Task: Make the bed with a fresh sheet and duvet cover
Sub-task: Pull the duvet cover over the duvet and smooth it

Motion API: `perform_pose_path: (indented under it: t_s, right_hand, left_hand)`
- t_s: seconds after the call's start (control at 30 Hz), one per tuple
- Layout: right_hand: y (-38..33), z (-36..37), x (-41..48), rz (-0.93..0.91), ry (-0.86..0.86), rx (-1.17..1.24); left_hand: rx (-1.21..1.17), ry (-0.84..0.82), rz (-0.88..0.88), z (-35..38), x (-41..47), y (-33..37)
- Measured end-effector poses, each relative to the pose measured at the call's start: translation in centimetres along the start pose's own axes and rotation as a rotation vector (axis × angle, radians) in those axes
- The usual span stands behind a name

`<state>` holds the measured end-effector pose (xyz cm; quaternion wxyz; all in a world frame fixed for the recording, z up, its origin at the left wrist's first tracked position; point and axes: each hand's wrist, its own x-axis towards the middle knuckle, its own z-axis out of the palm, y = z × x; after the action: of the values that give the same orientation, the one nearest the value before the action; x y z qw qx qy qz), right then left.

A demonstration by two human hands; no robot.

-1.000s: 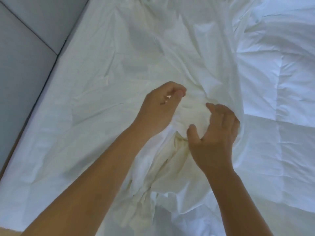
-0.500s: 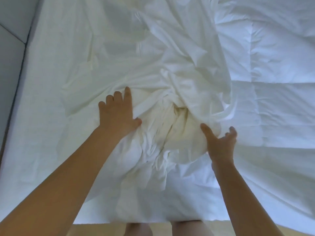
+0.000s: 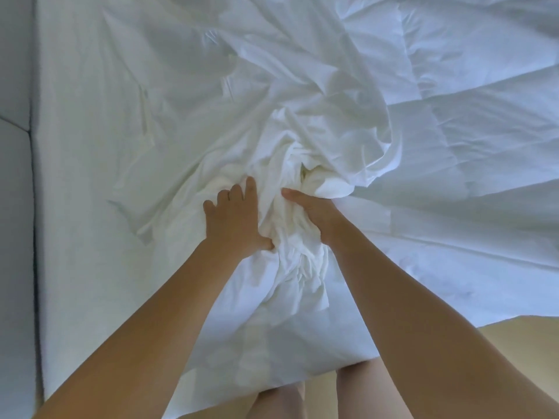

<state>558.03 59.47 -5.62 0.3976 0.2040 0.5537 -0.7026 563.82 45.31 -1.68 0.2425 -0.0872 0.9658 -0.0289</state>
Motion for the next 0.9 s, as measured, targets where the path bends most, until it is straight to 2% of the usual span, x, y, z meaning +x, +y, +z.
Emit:
perform_pose_path:
  t_s: [0.13,0.2,0.3,0.37,0.43,0.53,0.6,0.67,0.77,0.9]
  right_hand:
    - [0.4,0.9,-0.6,0.187,-0.199,-0.133]
    - [0.6,1.3,-0.8,0.238,-0.243,-0.173]
    - [1.0,1.3,-0.6,0.236,-0.207,-0.147]
    - [1.5,0.8,-0.9,0.208,-0.117,-0.091]
    - [2.2,0.0,-1.2,0.181,-0.016,-0.047]
    - [2.6,-0.6,-1.3,0.161,0.042,-0.029]
    - [2.5,-0.4,-1.5,0.156,0.042,-0.064]
    - [2.6,0.0,-1.5,0.156,0.038,-0.075]
    - [2.4,0.9,-1.7,0.143,0.047,-0.111]
    - [2.3,1.4,-1.7,0.129,0.049,-0.056]
  left_hand:
    - [-0.057,0.049,0.069,2.0,0.0,-2.1]
    - [-0.136,0.086,0.097,2.6,0.0,-3.2]
    - [-0.247,0.096,0.122,2.3,-0.2,-4.4]
    - [-0.338,0.106,0.094,1.7,-0.9,-5.0]
    - [-0.456,0.156,0.004,1.5,-1.9,-5.8]
    - [-0.733,0.204,-0.304,3.2,-4.6,-7.0]
    - [-1.002,0.127,-0.538,5.0,-6.5,-6.9]
    - [-1.229,0.024,-0.636,6.4,-7.2,-5.8]
    - [-1.34,-0.028,-0.561,6.3,-5.9,-3.9]
    - [-1.229,0.025,-0.449,4.4,-4.2,-3.5]
